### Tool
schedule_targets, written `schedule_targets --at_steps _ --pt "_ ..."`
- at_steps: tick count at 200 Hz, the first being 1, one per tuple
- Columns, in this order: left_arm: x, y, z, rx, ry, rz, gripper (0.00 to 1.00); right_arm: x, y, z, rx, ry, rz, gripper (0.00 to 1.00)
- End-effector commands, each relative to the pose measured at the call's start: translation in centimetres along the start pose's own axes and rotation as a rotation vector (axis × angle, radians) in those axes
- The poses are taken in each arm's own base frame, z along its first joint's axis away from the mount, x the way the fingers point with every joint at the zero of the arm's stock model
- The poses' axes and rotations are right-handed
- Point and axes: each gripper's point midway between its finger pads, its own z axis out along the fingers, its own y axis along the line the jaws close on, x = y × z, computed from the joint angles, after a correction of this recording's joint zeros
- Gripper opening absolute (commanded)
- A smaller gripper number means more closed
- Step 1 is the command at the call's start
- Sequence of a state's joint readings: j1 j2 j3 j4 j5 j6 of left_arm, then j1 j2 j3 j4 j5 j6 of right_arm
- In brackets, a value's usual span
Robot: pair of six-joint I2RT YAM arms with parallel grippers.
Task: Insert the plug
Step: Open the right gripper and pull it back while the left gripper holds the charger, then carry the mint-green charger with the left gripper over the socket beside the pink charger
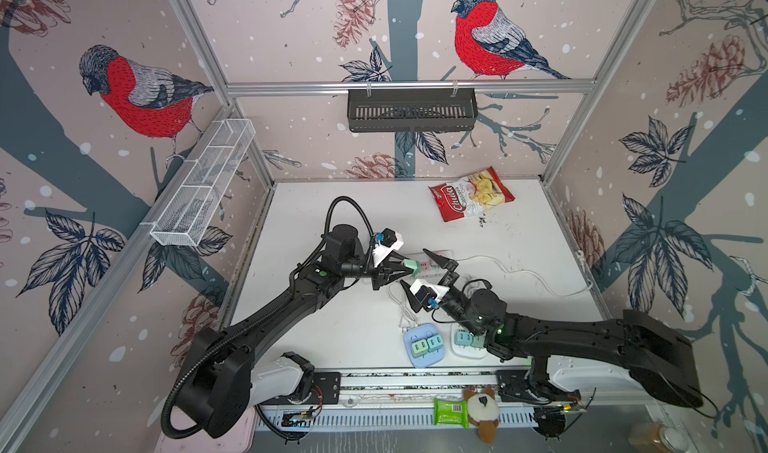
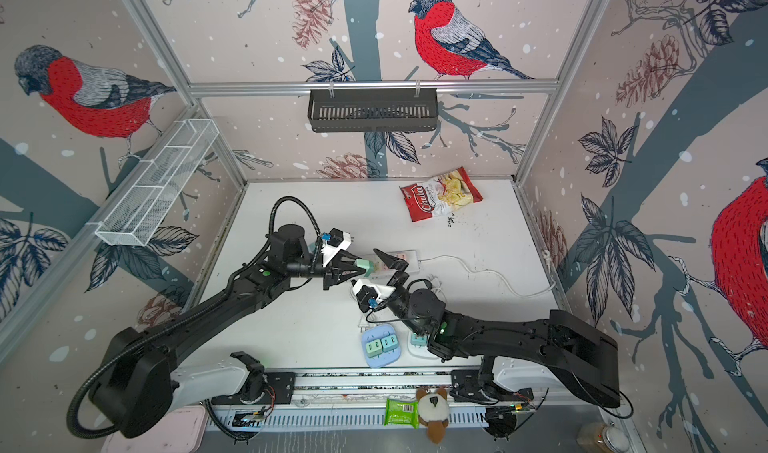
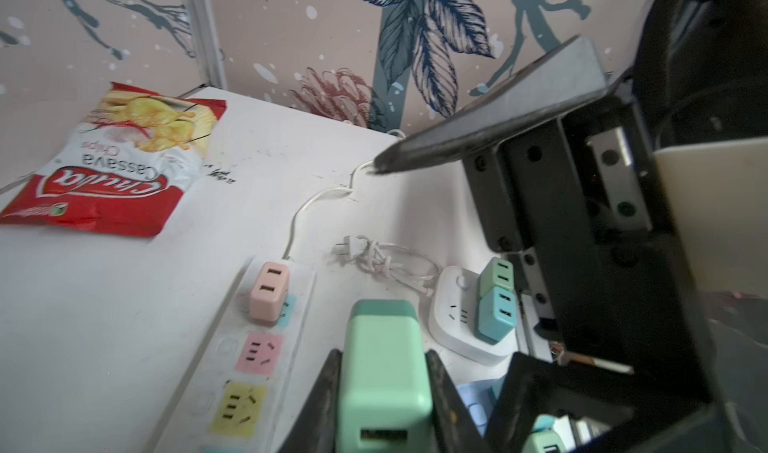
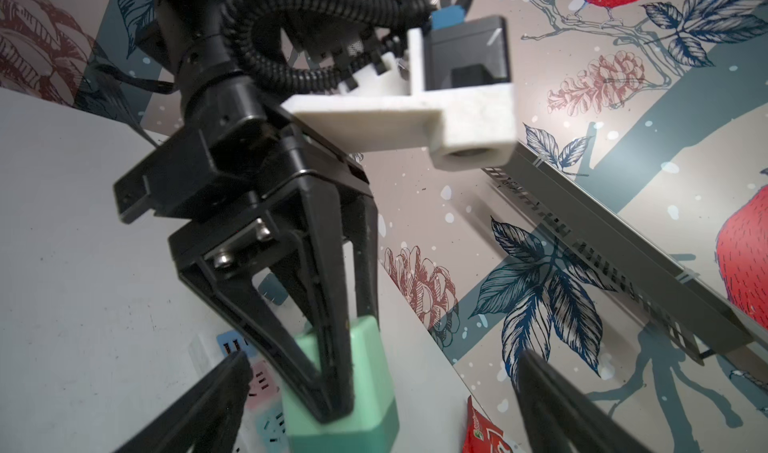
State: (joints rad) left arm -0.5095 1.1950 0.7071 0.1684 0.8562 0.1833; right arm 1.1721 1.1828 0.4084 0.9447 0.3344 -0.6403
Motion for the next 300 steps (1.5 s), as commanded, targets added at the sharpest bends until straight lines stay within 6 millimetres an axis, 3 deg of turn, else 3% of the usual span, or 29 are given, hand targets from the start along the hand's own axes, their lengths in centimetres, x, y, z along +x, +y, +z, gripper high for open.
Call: schedule_targets --at_steps 1,14,47,61,81,117,148,181,205,252,282,296,300 --pt "-0.4 3.5 -0.9 -0.231 -0.019 0.08 0.0 0.5 -0.6 -1.0 0.027 0.0 0.095 1.0" --pt "0.1 4.5 -1.4 -0.299 -0.008 0.105 0.0 0.9 -1.1 -1.8 0.044 0.0 0.118 1.0" --pt "1.9 4.2 -1.2 -0.281 0.043 0.229 0.0 3.2 -3.3 -3.1 0.101 0.036 0.217 1.0" --pt "3.3 3.0 -0.5 -0.197 0.088 0.316 0.0 4.5 -5.2 -3.6 0.16 0.062 0.272 1.0" --pt "4.8 2.9 0.1 -0.19 0.147 0.386 0.0 6.5 -8.6 -4.4 0.277 0.101 0.359 1.0" --pt "5.9 3.3 0.8 -0.17 0.193 0.388 0.0 12.5 -15.0 -5.9 0.499 0.25 0.545 1.0" --pt "7.8 4.6 2.0 -0.16 0.285 0.346 0.0 19.4 -19.4 -8.2 0.721 0.409 0.728 1.0" --pt "9.5 6.2 3.3 -0.159 0.377 0.284 0.0 24.6 -20.5 -8.9 0.804 0.508 0.833 1.0" --pt "10.1 6.6 3.8 -0.155 0.398 0.274 0.0 26.6 -20.7 -9.1 0.851 0.564 0.851 1.0" --pt "10.1 6.9 5.1 -0.147 0.429 0.296 0.0 27.0 -20.9 -9.4 0.859 0.572 0.871 1.0" --pt "9.9 8.4 6.1 -0.186 0.512 0.31 0.0 27.1 -20.6 -8.9 0.831 0.586 0.869 1.0" --pt "11.2 8.8 6.4 -0.192 0.577 0.295 0.0 27.1 -20.7 -8.8 0.835 0.588 0.868 1.0" --pt "10.6 9.2 6.8 -0.2 0.576 0.304 0.0 27.1 -20.7 -8.8 0.836 0.588 0.868 1.0"
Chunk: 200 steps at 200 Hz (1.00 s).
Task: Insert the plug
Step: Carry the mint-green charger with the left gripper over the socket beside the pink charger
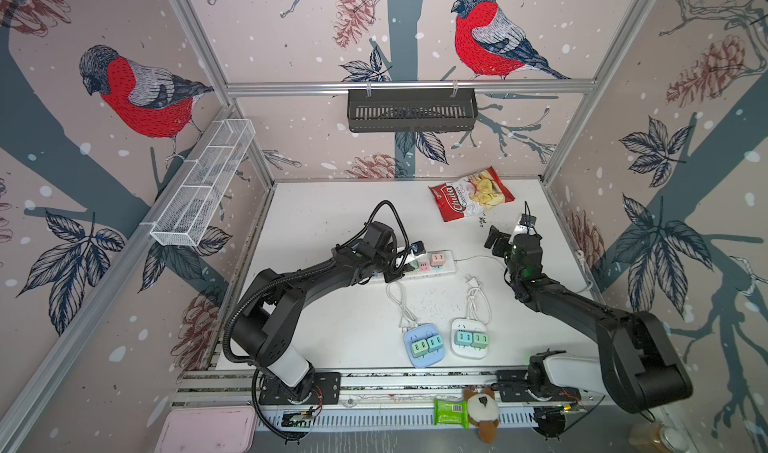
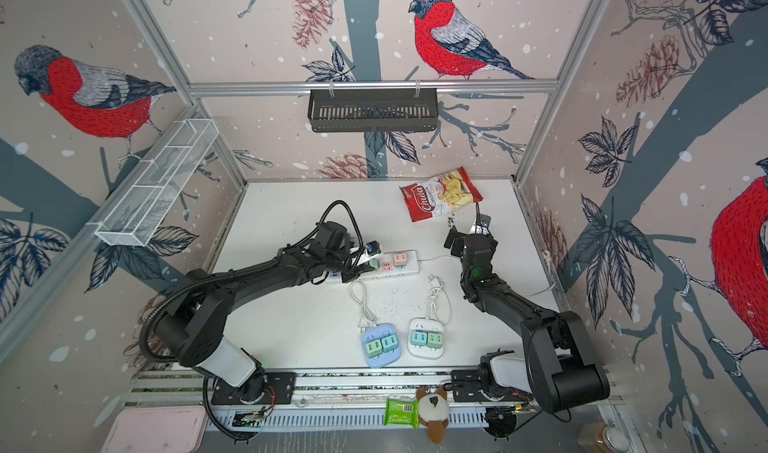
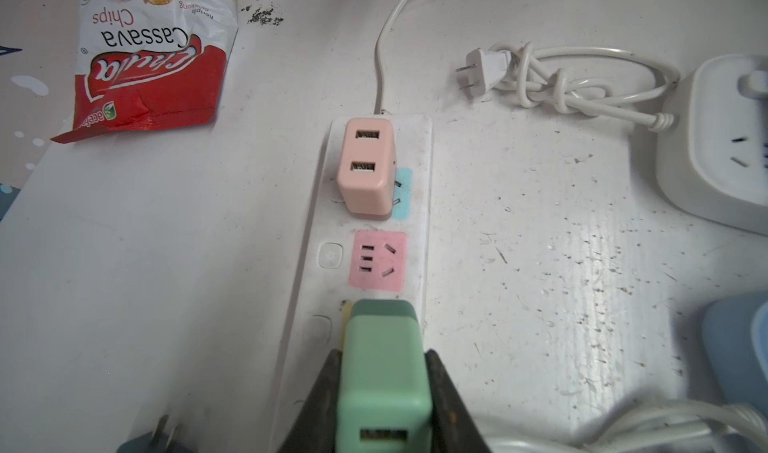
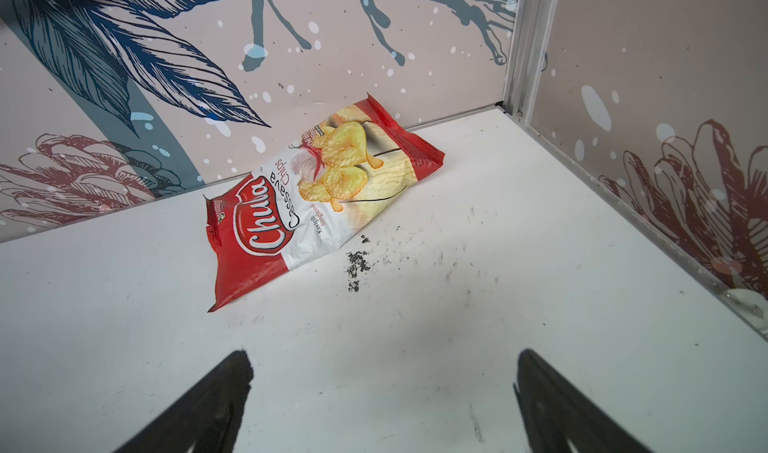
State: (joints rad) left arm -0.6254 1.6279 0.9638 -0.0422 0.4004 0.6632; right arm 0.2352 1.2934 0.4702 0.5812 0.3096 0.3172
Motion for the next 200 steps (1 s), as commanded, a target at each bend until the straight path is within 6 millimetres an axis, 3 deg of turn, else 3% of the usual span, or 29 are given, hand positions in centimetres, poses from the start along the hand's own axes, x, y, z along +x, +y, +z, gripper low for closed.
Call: schedule_targets --at_steps 1,38,66,200 --pt "1.4 0.5 1.0 -0.009 0.111 0.016 0.0 -0.3 0.3 0.1 -0.007 -0.003 0.01 1.0" --pt "2.4 1.2 3.1 0.002 0.226 -0.012 0.0 -0.4 0.2 -0.1 -0.008 -0.012 0.014 1.0" --pt "1.6 1.8 3.7 -0.002 0.231 -0.016 0.0 -0.3 0.2 -0.2 -0.011 -0.016 0.013 1.0" --pt "1.6 -0.5 4.7 0.063 0.346 0.04 0.0 -0.3 0.4 -0.1 -0.016 -0.013 0.012 1.0"
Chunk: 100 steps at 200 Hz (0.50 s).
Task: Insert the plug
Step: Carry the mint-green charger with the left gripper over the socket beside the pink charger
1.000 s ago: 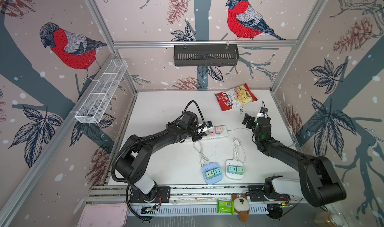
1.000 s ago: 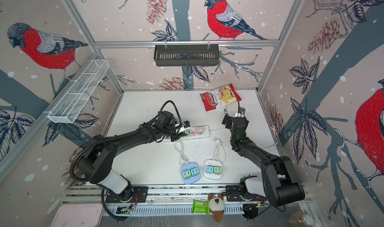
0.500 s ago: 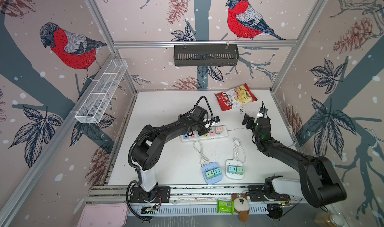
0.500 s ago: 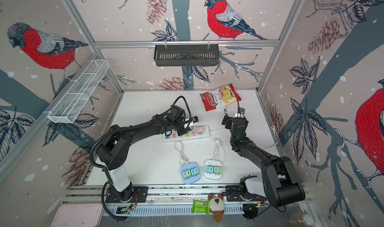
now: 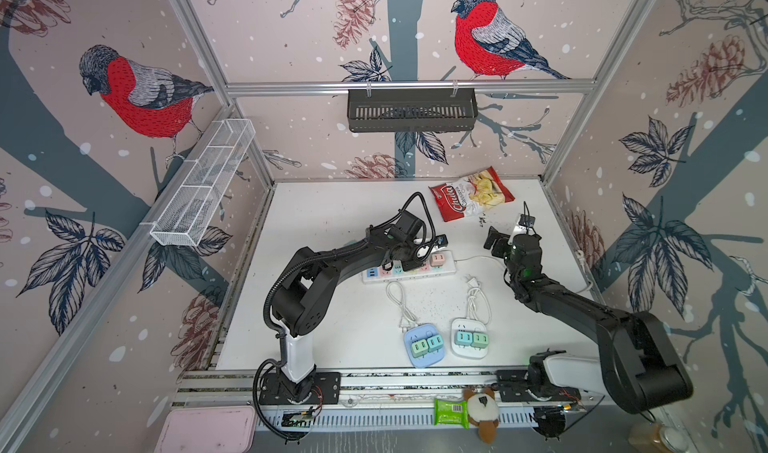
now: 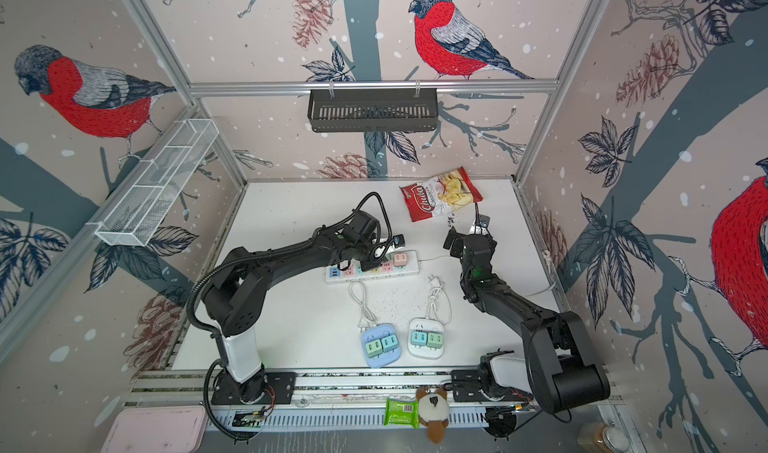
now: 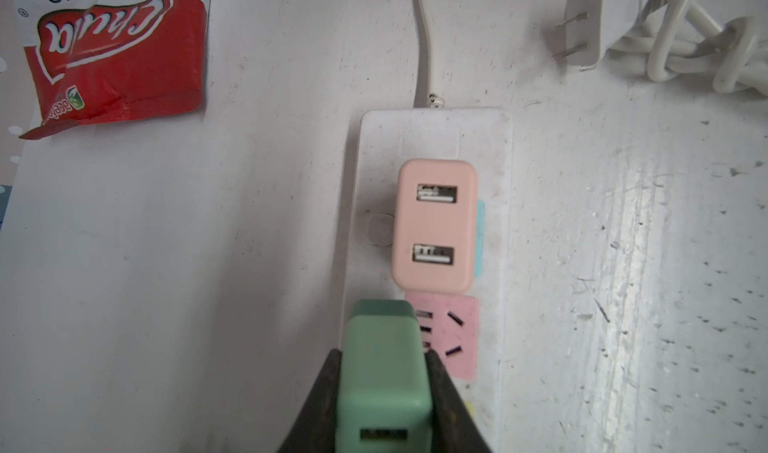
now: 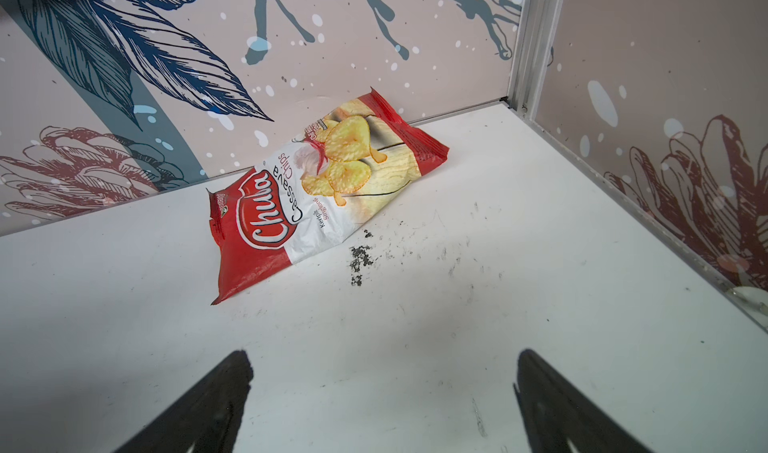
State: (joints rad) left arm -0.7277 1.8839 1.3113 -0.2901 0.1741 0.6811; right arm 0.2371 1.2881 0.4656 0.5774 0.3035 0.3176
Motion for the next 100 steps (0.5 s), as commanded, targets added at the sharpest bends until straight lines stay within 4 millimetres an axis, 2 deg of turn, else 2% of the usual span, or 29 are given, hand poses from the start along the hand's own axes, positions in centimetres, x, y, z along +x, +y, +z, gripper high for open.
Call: schedule_targets --at_steps 1,100 --pt "2.4 -2.4 0.2 0.085 0.109 0.002 0.0 -0.5 0.3 0.0 -0.01 -0.017 0.012 1.0" --pt "1.6 -3.5 -0.6 0.102 0.153 -0.018 0.0 -0.7 0.1 -0.6 -0.016 -0.038 0.017 1.0"
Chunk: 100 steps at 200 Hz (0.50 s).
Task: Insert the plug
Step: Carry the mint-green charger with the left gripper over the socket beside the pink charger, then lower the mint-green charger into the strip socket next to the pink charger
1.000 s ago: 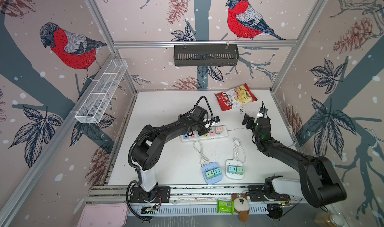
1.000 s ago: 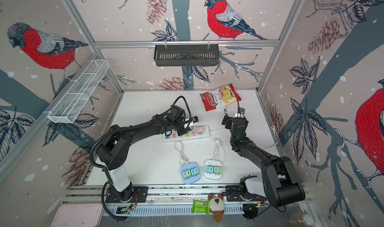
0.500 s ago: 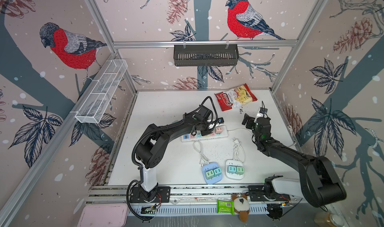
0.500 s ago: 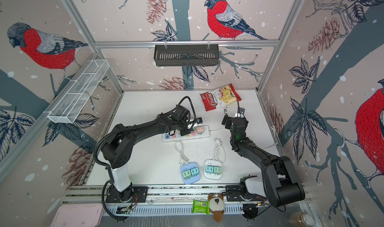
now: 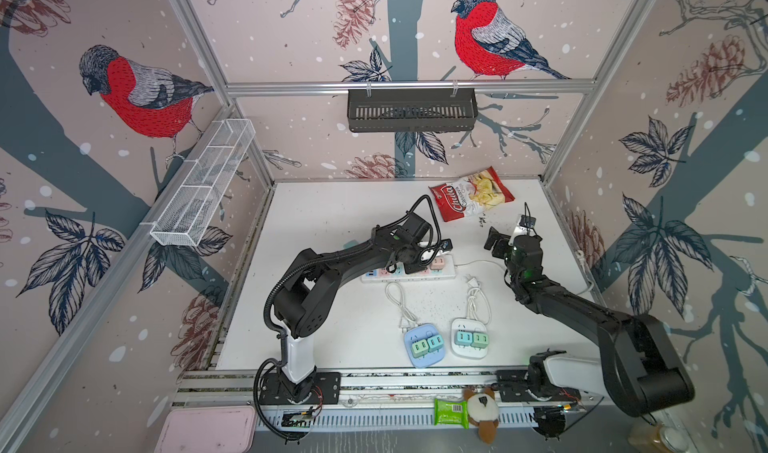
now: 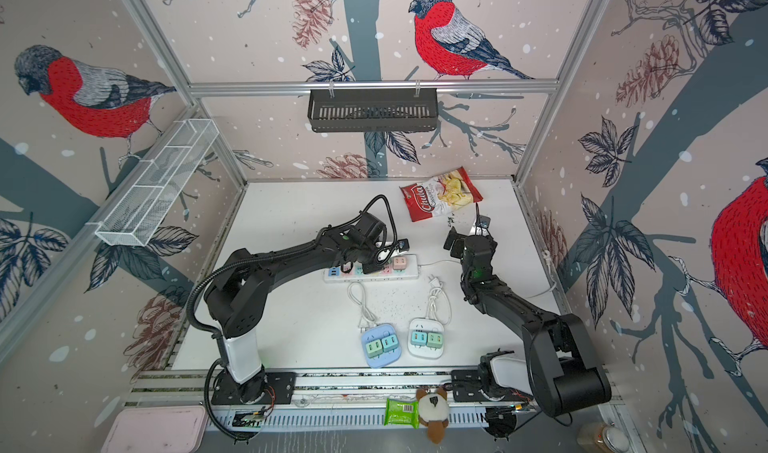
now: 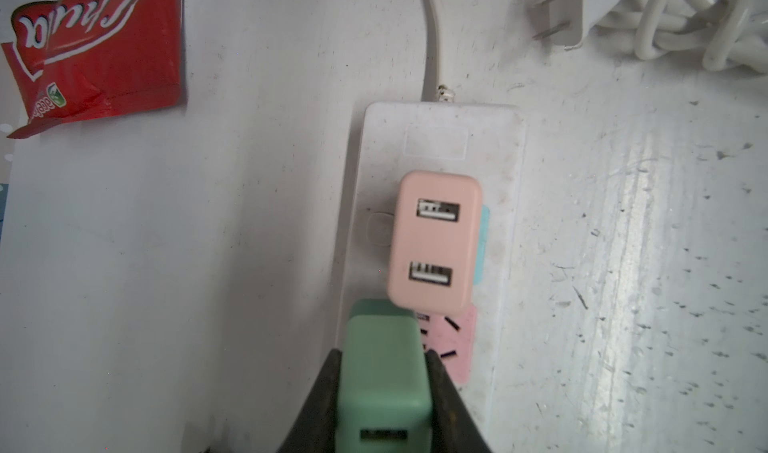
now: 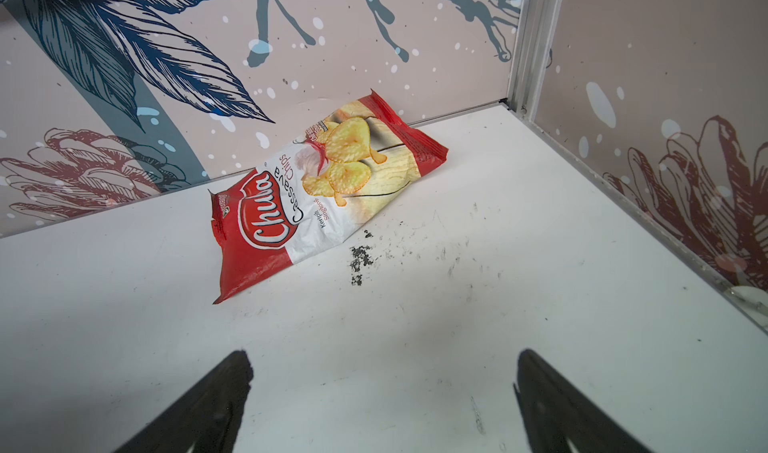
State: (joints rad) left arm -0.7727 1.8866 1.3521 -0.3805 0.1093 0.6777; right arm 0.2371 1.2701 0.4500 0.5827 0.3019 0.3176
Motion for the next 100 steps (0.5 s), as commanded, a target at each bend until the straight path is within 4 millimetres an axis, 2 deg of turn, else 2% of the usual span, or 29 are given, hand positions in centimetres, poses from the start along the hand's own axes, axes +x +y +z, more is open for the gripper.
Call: schedule_targets --at_steps 1,100 --pt "1.8 -2.3 -0.2 0.099 0.081 -0.041 0.0 -0.7 0.2 -0.2 -0.012 -0.032 0.015 1.0" --pt "1.0 -2.5 -1.5 0.085 0.049 -0.034 0.0 -0.7 0.3 -0.3 -0.014 -0.034 0.012 1.0"
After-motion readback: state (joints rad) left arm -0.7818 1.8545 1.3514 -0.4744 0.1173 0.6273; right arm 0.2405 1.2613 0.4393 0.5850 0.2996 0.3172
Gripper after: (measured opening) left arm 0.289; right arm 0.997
